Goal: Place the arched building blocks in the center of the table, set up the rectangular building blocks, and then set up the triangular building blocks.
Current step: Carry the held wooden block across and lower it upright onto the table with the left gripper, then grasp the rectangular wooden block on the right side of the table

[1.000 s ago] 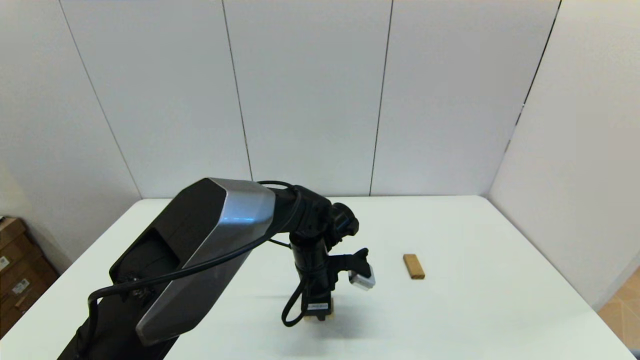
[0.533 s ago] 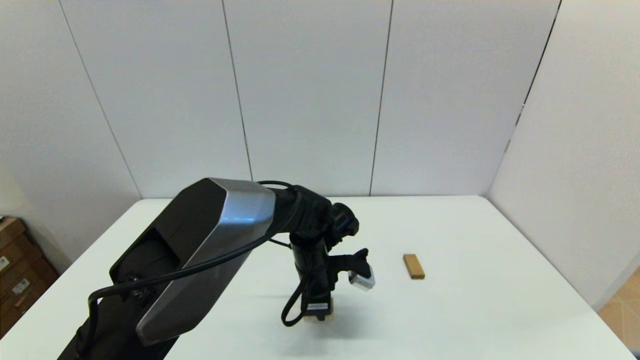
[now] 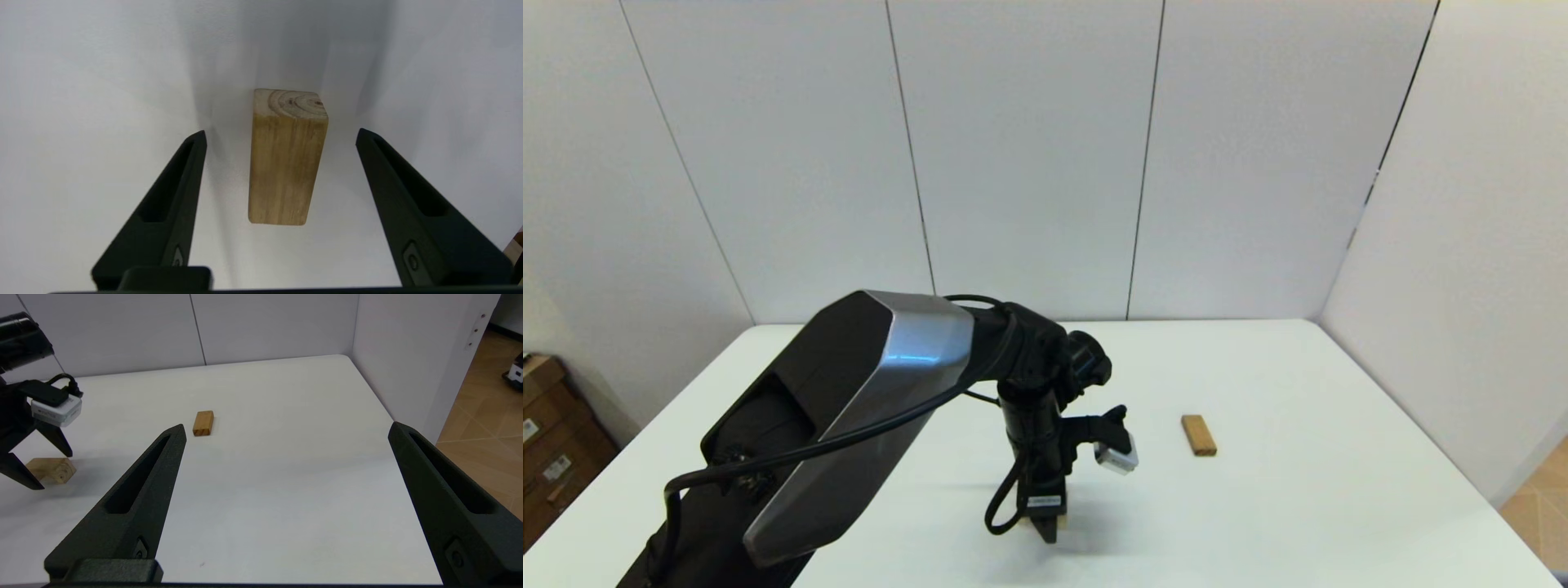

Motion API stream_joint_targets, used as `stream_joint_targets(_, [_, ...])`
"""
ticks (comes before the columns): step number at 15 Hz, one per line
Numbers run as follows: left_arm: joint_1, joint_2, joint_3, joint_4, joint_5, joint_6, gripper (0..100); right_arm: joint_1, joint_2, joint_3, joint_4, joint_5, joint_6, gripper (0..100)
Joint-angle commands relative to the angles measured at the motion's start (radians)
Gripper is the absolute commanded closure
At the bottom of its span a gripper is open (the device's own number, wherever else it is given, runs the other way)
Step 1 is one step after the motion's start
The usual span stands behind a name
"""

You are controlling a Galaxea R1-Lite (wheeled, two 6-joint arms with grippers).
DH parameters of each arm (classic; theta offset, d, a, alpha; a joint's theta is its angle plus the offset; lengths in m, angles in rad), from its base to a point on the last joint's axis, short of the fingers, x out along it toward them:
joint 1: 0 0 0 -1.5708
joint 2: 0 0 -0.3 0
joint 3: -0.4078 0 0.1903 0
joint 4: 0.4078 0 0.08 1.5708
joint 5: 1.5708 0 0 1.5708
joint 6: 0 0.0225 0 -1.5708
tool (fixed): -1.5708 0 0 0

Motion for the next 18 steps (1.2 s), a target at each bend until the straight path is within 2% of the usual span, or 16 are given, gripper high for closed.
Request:
stream_joint_targets(1, [0.025,-0.062,0.0,0.005,0.011,-0.041,0,0.0,0.001,0.0,0.0,0.0,0.001,0])
stream_joint_targets(5, [0.108,-0.249,0.009,0.014,0.055,-0.075,0,0.0,0.001,0.0,0.0,0.0,0.001,0])
stream_joint_targets(7, [0.148,-0.366,0.017,0.04,0.069,-0.15,0,0.0,0.001,0.0,0.0,0.0,0.001,0])
stream_joint_targets(10, [0.178,-0.565,0.066,0.091,0.216,-0.366,0,0.0,0.001,0.0,0.0,0.0,0.001,0])
stream_joint_targets(13, [0.241,-0.748,0.14,0.083,0.367,-0.495,0,0.0,0.001,0.0,0.0,0.0,0.001,0])
stream_joint_targets(18, [0.465,-1.098,0.379,-0.015,0.378,-0.495,0,0.0,0.001,0.0,0.0,-0.002,0.001,0])
